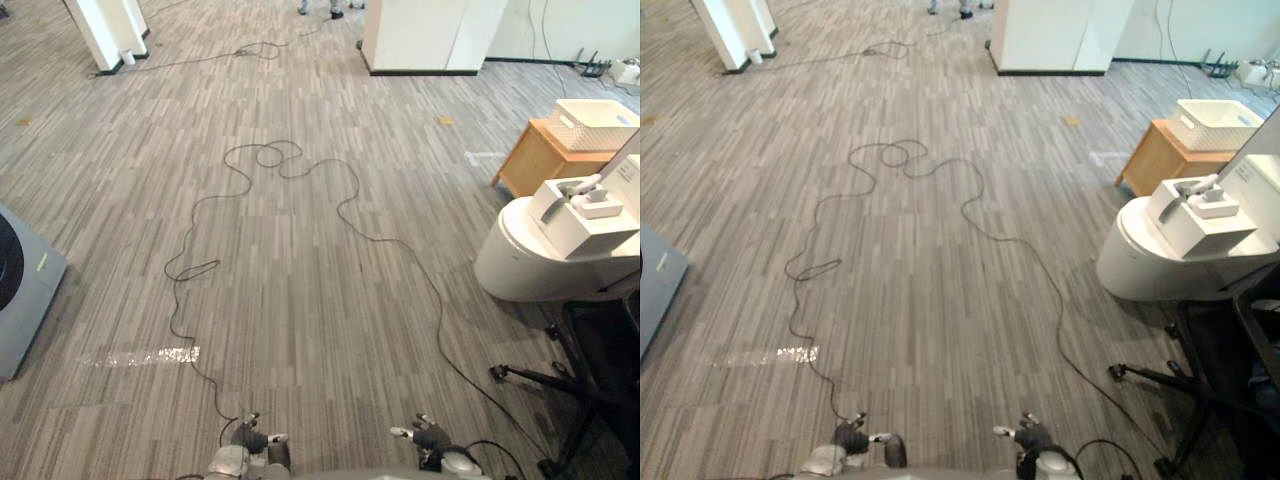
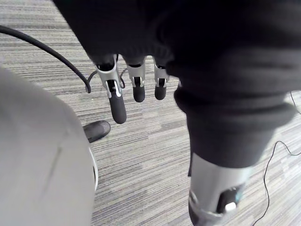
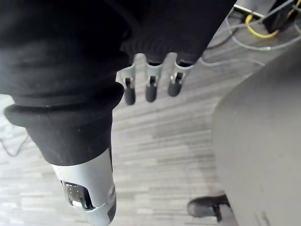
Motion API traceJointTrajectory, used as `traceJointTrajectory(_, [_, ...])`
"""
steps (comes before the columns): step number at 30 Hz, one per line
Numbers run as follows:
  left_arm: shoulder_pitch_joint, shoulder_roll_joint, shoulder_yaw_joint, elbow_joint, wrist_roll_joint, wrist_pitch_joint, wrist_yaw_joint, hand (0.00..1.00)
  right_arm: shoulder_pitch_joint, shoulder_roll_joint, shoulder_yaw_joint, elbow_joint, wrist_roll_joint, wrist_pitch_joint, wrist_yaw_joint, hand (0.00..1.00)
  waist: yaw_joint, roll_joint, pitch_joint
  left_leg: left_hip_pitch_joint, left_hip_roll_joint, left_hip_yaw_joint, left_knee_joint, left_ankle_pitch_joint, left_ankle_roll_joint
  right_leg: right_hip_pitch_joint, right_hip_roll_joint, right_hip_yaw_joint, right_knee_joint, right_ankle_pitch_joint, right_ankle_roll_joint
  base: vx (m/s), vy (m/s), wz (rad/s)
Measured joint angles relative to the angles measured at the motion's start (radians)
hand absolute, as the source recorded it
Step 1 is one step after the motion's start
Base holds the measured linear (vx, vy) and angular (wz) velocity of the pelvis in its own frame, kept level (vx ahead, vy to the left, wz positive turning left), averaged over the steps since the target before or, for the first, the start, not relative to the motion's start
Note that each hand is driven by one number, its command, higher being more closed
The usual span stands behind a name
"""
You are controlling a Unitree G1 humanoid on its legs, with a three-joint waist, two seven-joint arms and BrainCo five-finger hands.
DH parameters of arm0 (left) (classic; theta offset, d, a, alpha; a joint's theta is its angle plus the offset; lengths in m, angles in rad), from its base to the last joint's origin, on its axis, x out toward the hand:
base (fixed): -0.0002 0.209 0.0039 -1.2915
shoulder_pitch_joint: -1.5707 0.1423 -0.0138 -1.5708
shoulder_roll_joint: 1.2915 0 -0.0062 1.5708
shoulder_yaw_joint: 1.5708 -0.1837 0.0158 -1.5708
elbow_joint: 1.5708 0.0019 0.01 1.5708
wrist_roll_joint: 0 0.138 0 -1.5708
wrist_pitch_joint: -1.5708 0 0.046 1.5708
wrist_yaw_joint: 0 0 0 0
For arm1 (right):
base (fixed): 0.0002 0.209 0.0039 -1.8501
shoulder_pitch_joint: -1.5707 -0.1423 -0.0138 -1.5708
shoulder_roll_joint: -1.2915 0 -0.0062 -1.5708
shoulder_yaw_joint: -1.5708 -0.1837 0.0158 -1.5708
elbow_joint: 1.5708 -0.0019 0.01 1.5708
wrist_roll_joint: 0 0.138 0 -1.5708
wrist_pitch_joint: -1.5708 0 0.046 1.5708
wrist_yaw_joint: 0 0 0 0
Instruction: Organize washtable
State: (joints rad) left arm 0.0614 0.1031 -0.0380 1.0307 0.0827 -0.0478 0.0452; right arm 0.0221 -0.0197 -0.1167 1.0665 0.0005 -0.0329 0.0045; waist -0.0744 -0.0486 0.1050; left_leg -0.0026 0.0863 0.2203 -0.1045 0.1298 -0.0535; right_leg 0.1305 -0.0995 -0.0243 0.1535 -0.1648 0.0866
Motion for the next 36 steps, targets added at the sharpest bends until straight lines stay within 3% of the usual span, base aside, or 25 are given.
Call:
traceJointTrajectory(9, [-0.01,0.01,0.011,0.0,-0.018,-0.007,0.002,0.0,0.007,-0.006,0.064,-0.021,0.031,-0.018,0.007,0.0,0.01,-0.016,0.018,-0.032,-0.017,0.025,0.002,0.0,0.001,-0.031,-0.018,0.0,-0.034,0.001,-0.001,-0.02,0.008,-0.07])
traceJointTrajectory(12, [-0.023,0.016,0.042,-0.003,-0.046,-0.011,0.004,0.0,0.0,-0.011,0.125,-0.024,0.049,-0.036,0.025,0.0,0.036,-0.028,0.035,-0.062,-0.031,0.045,0.01,-0.002,0.004,-0.064,-0.04,-0.017,-0.047,-0.002,0.004,-0.02,0.024,-0.12])
traceJointTrajectory(15, [-0.022,0.027,0.054,-0.022,-0.066,-0.023,0.002,0.0,-0.018,-0.006,0.126,-0.026,0.048,-0.036,0.03,0.0,0.037,-0.06,0.067,-0.09,-0.07,0.06,0.089,-0.045,0.042,-0.088,-0.103,-0.035,0.018,-0.087,0.009,0.01,0.074,0.08])
traceJointTrajectory(16, [-0.022,0.031,0.056,-0.035,-0.074,-0.027,0.002,0.0,-0.016,-0.008,0.127,-0.03,0.047,-0.036,0.034,0.0,0.038,-0.079,0.076,-0.119,-0.093,0.073,0.223,-0.119,0.085,-0.088,-0.144,-0.04,0.057,-0.114,0.019,0.12,0.113,0.08])
traceJointTrajectory(17, [-0.018,0.029,0.054,-0.039,-0.074,-0.028,0.002,0.0,-0.013,-0.013,0.127,-0.031,0.047,-0.036,0.039,0.0,0.038,-0.067,0.071,-0.123,-0.096,0.074,0.268,-0.177,0.077,-0.084,-0.148,-0.044,0.088,-0.109,0.027,0.21,0.147,0.01])
traceJointTrajectory(18, [-0.015,0.017,0.051,-0.039,-0.072,-0.027,0.005,0.0,-0.014,-0.035,0.15,-0.05,0.04,-0.038,0.047,0.0,0.034,-0.042,0.081,-0.12,-0.086,0.068,0.297,-0.224,0.087,-0.181,-0.149,-0.045,0.329,-0.084,-0.014,0.19,0.134,-0.03])
traceJointTrajectory(20, [-0.015,0.016,0.052,-0.039,-0.072,-0.025,0.004,0.0,-0.015,-0.046,0.166,-0.079,0.038,-0.046,0.05,0.0,0.034,-0.019,0.088,-0.079,-0.08,0.049,0.293,-0.242,0.098,-0.28,-0.147,-0.037,0.556,0.024,-0.058,0.19,0.158,0.14])
traceJointTrajectory(22, [-0.017,0.019,0.058,-0.039,-0.071,-0.023,0.006,0.0,-0.015,-0.044,0.178,-0.084,0.037,-0.061,0.049,0.0,0.039,-0.028,0.101,-0.03,-0.063,0.03,0.29,-0.276,0.101,-0.361,-0.126,-0.04,0.664,-0.051,-0.037,0.29,0.102,0.26])
traceJointTrajectory(23, [-0.013,0.018,0.077,-0.038,-0.071,-0.023,0.008,0.0,-0.017,-0.043,0.201,-0.096,0.037,-0.068,0.048,0.0,0.04,-0.035,0.103,-0.003,-0.053,0.024,0.276,-0.287,0.099,-0.391,-0.105,-0.074,0.629,-0.082,-0.032,0.28,0.049,0.18])
traceJointTrajectory(25, [-0.014,0.012,0.089,-0.036,-0.071,-0.022,0.011,0.0,-0.017,-0.048,0.211,-0.107,0.038,-0.077,0.046,0.0,0.039,-0.03,0.106,0.025,-0.039,0.014,0.267,-0.315,0.092,-0.449,-0.074,-0.132,0.515,-0.083,-0.029,0.31,0.019,0.09])
traceJointTrajectory(27, [-0.019,0.006,0.089,-0.015,-0.072,-0.022,0.019,0.0,-0.026,-0.057,0.211,-0.109,0.038,-0.091,0.041,0.0,0.032,-0.011,0.116,0.054,-0.024,0.005,0.264,-0.342,0.07,-0.485,-0.034,-0.165,0.313,-0.031,-0.013,0.37,-0.004,0.08])
traceJointTrajectory(29, [-0.021,0.0,0.089,0.0,-0.071,-0.021,0.021,0.0,-0.027,-0.06,0.21,-0.11,0.038,-0.098,0.042,0.0,0.027,-0.007,0.119,0.114,-0.026,-0.023,0.255,-0.377,0.024,-0.485,-0.009,-0.164,0.052,0.095,-0.003,0.51,-0.074,0.46])
traceJointTrajectory(31, [-0.013,-0.002,0.09,-0.002,-0.071,-0.021,0.021,0.0,-0.026,-0.064,0.207,-0.114,0.038,-0.096,0.042,0.0,0.018,0.004,0.111,0.149,-0.01,-0.083,0.271,-0.431,-0.01,-0.503,-0.007,-0.168,0.077,0.12,-0.032,0.65,-0.226,1.02])
traceJointTrajectory(32, [-0.001,-0.003,0.101,-0.001,-0.071,-0.021,0.021,0.0,-0.024,-0.07,0.204,-0.112,0.036,-0.089,0.043,0.0,0.015,0.016,0.102,0.162,0.016,-0.119,0.307,-0.467,-0.039,-0.502,0.01,-0.17,0.137,0.185,-0.084,0.81,-0.354,1.17])
traceJointTrajectory(34, [0.0,-0.027,0.151,-0.007,-0.071,-0.016,0.021,0.0,-0.032,-0.071,0.189,-0.11,0.032,-0.077,0.042,0.0,0.031,0.05,0.09,0.11,0.075,-0.148,0.459,-0.471,-0.071,-0.49,0.042,-0.208,0.214,0.148,-0.114,0.67,-0.328,0.58])
traceJointTrajectory(35, [-0.002,-0.043,0.177,-0.014,-0.072,-0.014,0.021,0.0,-0.032,-0.08,0.184,-0.113,0.029,-0.072,0.04,0.0,0.034,0.068,0.096,0.05,0.107,-0.149,0.61,-0.44,-0.086,-0.458,0.06,-0.227,0.22,0.102,-0.125,0.79,-0.408,0.13])
traceJointTrajectory(36, [0.004,-0.068,0.205,-0.048,-0.071,-0.009,0.022,0.0,-0.031,-0.095,0.188,-0.13,0.029,-0.063,0.038,0.0,0.04,0.108,0.108,-0.081,0.181,-0.15,0.971,-0.304,-0.056,-0.358,0.105,-0.229,0.2,0.044,-0.152,0.78,-0.394,-0.03])
